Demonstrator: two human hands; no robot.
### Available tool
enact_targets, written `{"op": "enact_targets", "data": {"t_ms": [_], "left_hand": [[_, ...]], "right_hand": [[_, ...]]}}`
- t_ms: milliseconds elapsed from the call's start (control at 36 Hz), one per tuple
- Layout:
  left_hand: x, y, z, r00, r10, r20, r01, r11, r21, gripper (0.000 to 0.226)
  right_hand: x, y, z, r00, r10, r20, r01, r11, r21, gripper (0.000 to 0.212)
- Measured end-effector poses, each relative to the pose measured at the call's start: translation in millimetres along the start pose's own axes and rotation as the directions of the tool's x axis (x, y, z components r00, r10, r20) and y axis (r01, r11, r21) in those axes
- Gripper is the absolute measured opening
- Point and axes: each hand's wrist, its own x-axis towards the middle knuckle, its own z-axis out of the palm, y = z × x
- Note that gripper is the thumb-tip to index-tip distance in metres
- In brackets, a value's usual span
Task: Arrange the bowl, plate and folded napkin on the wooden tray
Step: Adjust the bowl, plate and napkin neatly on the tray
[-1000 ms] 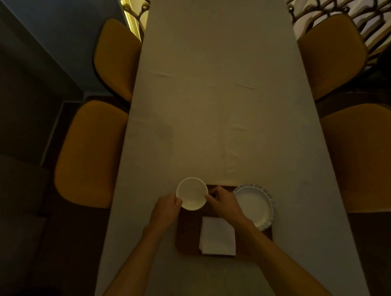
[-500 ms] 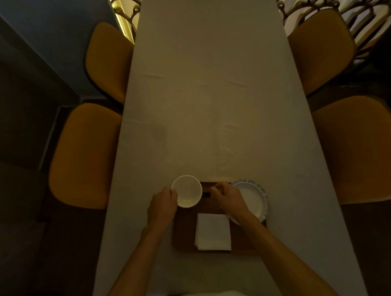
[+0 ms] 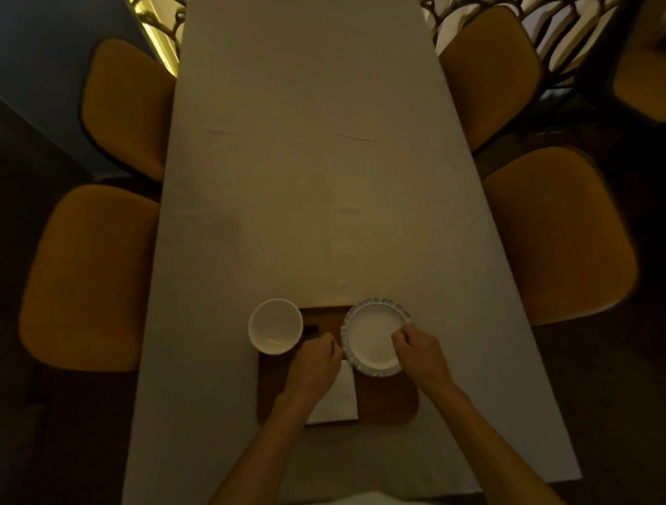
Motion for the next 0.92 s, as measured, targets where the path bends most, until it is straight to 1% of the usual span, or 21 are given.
{"op": "enact_targets", "data": {"t_ms": [56,111,194,250,333,444,528,611,750,917], "left_hand": [[4.8,-0.1,10.6,0.998,-0.036,0.044,0.032,0.997,0.075,0.029],[9.5,-0.7,18.1,0.994,-0.077,0.080,0.064,0.986,0.157,0.023],[14.9,-1.4,23.7,0.988,-0.108,0.110,0.078,0.965,0.250,0.018],[17.5,-0.7,25.7,0.988,-0.098,0.115,0.061,0.955,0.289,0.019],[21.1,1.3,28.1,0.989,-0.103,0.103,0.067,0.949,0.307,0.019],[27.7,1.5,31.5,0.994,-0.086,0.066,0.064,0.960,0.274,0.019],[31.3,2.0,33.0,0.995,-0.097,0.020,0.091,0.973,0.214,0.021],[32.9,2.3,36.9,0.992,-0.123,-0.020,0.124,0.978,0.168,0.023],[35.1,1.8,39.4,0.991,-0.130,-0.013,0.130,0.974,0.186,0.020],[34.8,-2.7,37.1,0.990,-0.133,0.039,0.124,0.975,0.183,0.023]], "right_hand": [[-3.2,12.6,-2.7,0.999,0.049,-0.002,-0.049,0.998,-0.025,0.033],[-4.6,25.6,-4.6,0.996,0.082,0.019,-0.081,0.996,-0.046,0.031],[-5.4,39.4,-7.3,0.993,0.110,0.042,-0.105,0.989,-0.103,0.022],[-4.9,47.6,-8.4,0.986,0.160,0.051,-0.152,0.979,-0.138,0.022],[-4.6,55.9,-9.5,0.983,0.175,0.062,-0.164,0.974,-0.156,0.026],[1.0,61.5,-6.4,0.974,0.179,0.142,-0.168,0.982,-0.087,0.029],[3.1,63.2,-2.8,0.971,0.130,0.202,-0.128,0.992,-0.024,0.032],[2.6,63.7,-1.9,0.972,0.116,0.206,-0.118,0.993,-0.001,0.032],[5.5,66.2,-0.9,0.970,0.109,0.217,-0.103,0.994,-0.035,0.031],[14.2,65.2,-5.6,0.974,0.079,0.211,-0.057,0.993,-0.108,0.031]]}}
